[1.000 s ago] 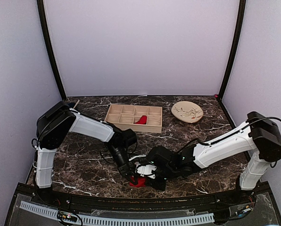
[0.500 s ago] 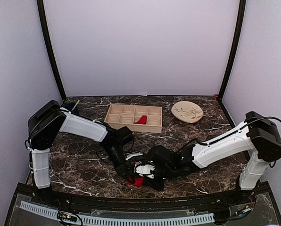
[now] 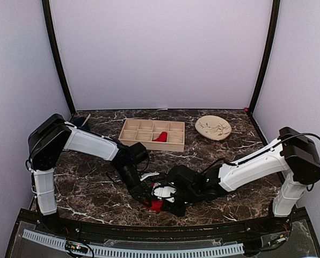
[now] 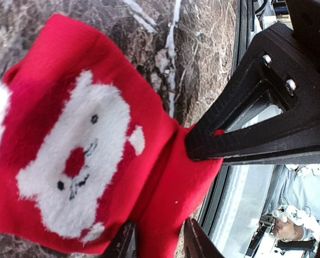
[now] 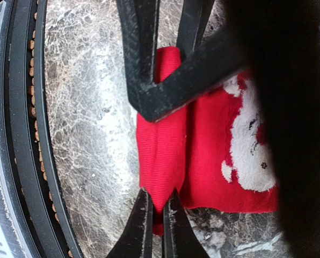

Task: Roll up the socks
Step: Roll the sock at the center of the board.

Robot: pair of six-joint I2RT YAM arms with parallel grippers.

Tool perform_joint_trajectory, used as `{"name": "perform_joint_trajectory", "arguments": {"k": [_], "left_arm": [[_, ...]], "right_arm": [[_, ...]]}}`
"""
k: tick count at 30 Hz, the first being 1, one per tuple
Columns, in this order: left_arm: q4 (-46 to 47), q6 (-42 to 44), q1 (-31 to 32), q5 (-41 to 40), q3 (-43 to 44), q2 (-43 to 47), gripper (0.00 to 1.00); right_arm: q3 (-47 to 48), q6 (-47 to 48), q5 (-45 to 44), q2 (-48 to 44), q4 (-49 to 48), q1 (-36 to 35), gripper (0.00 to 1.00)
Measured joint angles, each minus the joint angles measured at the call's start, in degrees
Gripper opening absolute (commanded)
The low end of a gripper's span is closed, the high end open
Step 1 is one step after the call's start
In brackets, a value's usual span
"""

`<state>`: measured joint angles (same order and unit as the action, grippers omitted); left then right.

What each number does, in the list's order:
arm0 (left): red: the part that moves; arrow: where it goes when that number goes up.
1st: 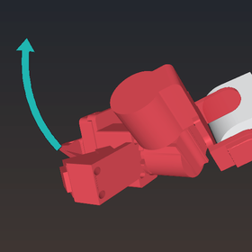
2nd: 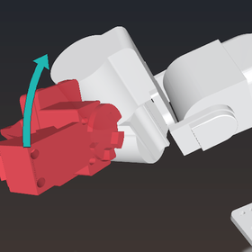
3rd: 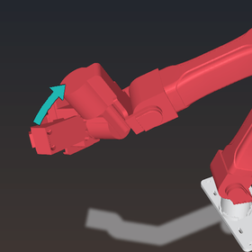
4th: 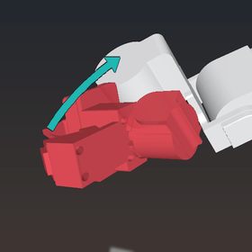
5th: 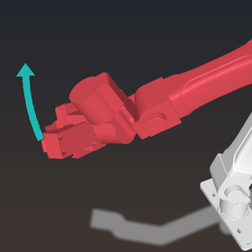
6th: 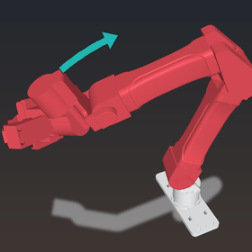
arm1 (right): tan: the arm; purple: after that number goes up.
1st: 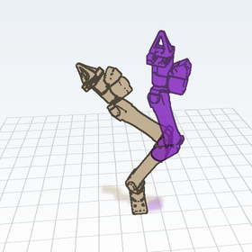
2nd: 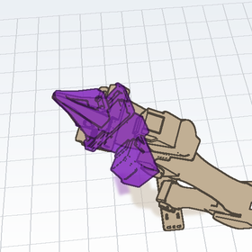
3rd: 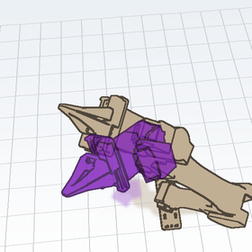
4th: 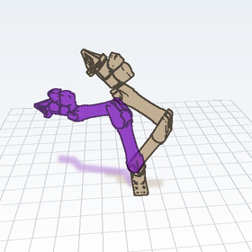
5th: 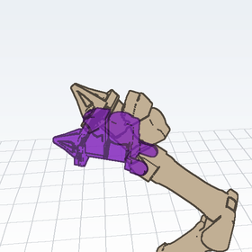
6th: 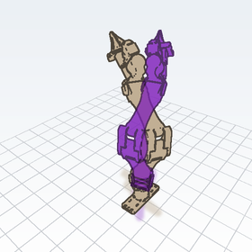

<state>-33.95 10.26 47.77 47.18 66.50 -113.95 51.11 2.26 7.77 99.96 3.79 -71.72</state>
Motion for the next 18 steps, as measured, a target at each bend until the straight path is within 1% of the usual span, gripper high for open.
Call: {"name": "perform_joint_trajectory", "arguments": {"k": [12,18], "left_arm": [[0.00,-0.87,-2.40,-0.33,-1.18,1.03,0.33],[0.07,-1.55,-3.87,-2.51,-2.25,2.56,0.33]], "right_arm": [[0.00,-0.66,0.13,0.35,-0.39,0.00,0.04],[0.00,-0.83,0.22,0.68,-0.42,0.07,0.04]]}}
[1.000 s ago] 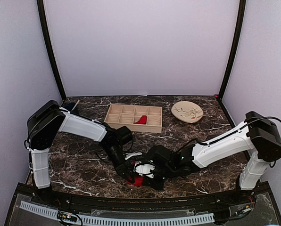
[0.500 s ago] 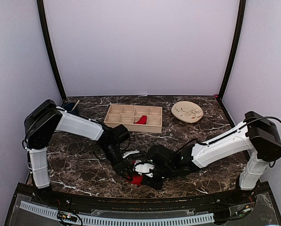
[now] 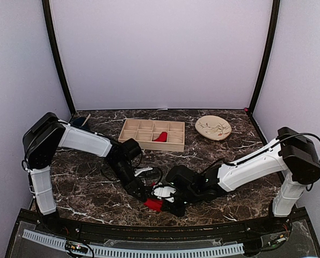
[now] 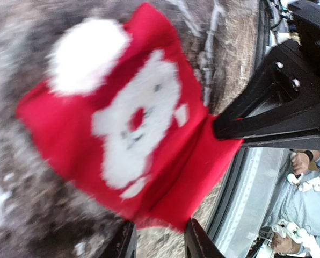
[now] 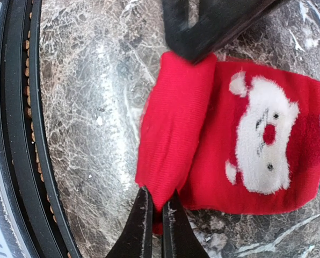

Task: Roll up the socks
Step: Roll the sock at the center of the board.

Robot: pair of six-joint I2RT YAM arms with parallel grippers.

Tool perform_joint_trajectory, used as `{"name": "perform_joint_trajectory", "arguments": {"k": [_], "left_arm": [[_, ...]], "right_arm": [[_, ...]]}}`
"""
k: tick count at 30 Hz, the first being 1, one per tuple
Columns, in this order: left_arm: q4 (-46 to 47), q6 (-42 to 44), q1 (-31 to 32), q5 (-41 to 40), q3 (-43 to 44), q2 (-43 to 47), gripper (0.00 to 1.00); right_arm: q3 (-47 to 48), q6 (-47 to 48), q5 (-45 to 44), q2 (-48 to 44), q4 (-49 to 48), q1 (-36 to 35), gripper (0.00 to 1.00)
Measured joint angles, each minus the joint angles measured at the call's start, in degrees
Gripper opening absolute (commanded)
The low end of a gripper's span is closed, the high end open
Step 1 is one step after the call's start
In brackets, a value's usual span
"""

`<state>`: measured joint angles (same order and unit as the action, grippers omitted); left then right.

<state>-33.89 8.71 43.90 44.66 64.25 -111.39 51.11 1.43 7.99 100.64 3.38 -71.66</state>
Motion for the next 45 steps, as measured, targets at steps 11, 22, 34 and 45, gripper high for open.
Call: {"name": "perform_joint_trajectory", "arguments": {"k": [11,22,34,45], "left_arm": [[5.18,-3.39,-1.88,-9.55,-3.82,5.62,0.33],[17.42,-10.03,-1.62,-20.09,-15.54,18.49,0.32],[32.20,-11.91,11.93,-32.00,-26.58,32.94,0.33],[36.02,-10.36,19.67,-37.00,-30.42,35.80,0.44]], "right_arm": [[2.14,-0.28,2.54,1.16,2.60,1.07,0.04],[4.50,-1.40,8.83,2.75,5.53,3.93,0.04],[7.15,-2.38,19.28,5.35,8.98,8.46,0.04],[8.59,-3.52,29.53,8.24,11.37,12.24,0.05]]}}
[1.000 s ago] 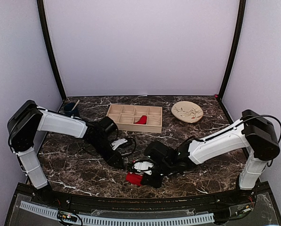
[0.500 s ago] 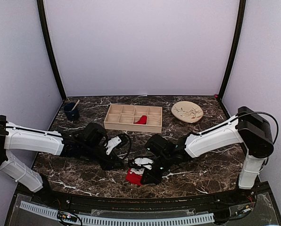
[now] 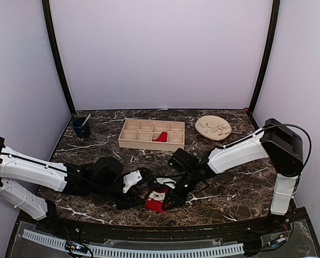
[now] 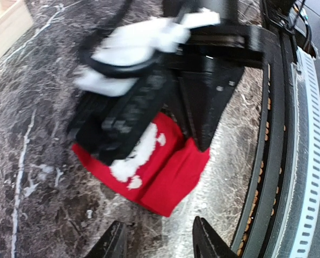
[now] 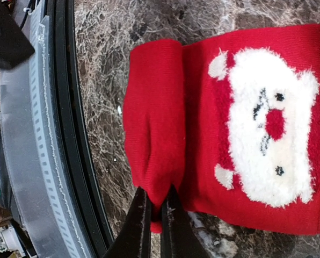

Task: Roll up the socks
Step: Roll the sock at the center of the board.

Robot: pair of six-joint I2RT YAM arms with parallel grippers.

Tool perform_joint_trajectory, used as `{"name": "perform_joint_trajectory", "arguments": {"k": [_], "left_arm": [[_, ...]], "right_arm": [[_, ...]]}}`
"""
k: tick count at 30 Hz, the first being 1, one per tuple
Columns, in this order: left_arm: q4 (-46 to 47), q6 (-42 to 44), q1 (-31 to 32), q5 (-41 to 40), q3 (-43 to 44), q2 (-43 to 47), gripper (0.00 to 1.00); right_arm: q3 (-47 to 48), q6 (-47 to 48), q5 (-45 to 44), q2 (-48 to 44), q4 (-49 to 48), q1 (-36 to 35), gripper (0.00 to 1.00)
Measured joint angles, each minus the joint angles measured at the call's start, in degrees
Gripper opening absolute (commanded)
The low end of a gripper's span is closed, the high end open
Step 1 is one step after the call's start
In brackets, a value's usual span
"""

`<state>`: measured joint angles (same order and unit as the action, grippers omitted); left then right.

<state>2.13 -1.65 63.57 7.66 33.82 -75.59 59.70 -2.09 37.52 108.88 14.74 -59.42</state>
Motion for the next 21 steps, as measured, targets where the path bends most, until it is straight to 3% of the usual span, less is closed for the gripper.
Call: {"name": "perform_joint_trajectory", "arguments": {"k": [9,21], "left_arm": [[-0.76,4.72,5.18,-3.15,3.78,-6.95,0.47],[-1.86,10.71,6.84,-5.07,6.23,-10.80,0.46]], "right_arm": [[2.54,0.28,4.28,2.36,3.21,0.76,0.05],[4.35,1.09,7.28,4.20,5.68,1.27,0.05]]}}
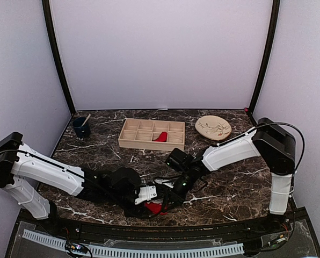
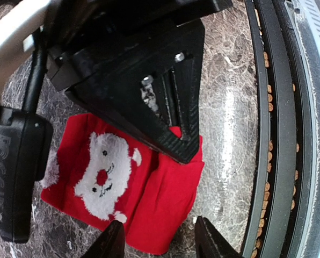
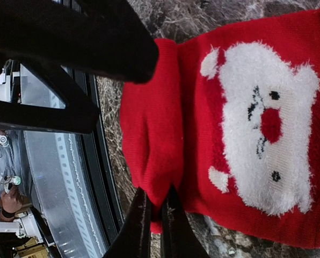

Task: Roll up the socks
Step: Roll the sock at the center of the board.

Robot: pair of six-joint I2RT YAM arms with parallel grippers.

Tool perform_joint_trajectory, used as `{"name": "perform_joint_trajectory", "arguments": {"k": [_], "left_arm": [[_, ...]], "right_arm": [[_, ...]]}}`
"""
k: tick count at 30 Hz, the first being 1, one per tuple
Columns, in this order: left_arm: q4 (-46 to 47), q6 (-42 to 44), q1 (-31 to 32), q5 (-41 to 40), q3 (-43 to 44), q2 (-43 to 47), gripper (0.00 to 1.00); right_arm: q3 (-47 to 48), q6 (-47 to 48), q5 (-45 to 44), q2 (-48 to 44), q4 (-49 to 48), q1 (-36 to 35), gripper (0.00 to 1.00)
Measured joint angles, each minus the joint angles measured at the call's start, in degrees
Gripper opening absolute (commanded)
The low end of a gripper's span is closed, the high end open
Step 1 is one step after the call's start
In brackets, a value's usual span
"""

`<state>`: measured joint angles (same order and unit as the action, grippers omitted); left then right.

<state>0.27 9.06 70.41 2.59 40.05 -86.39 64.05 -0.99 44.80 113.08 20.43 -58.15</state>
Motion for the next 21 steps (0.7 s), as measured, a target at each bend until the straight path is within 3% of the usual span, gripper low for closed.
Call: {"name": "perform_joint_trajectory", "arguments": {"k": [21], "left_arm": [[-1.20,3.80,0.63,0.09,2.27,-5.64,0.36]], "right_arm": [[0.85,0.63,2.01,0.90,1.66,0.20,0.05]]}}
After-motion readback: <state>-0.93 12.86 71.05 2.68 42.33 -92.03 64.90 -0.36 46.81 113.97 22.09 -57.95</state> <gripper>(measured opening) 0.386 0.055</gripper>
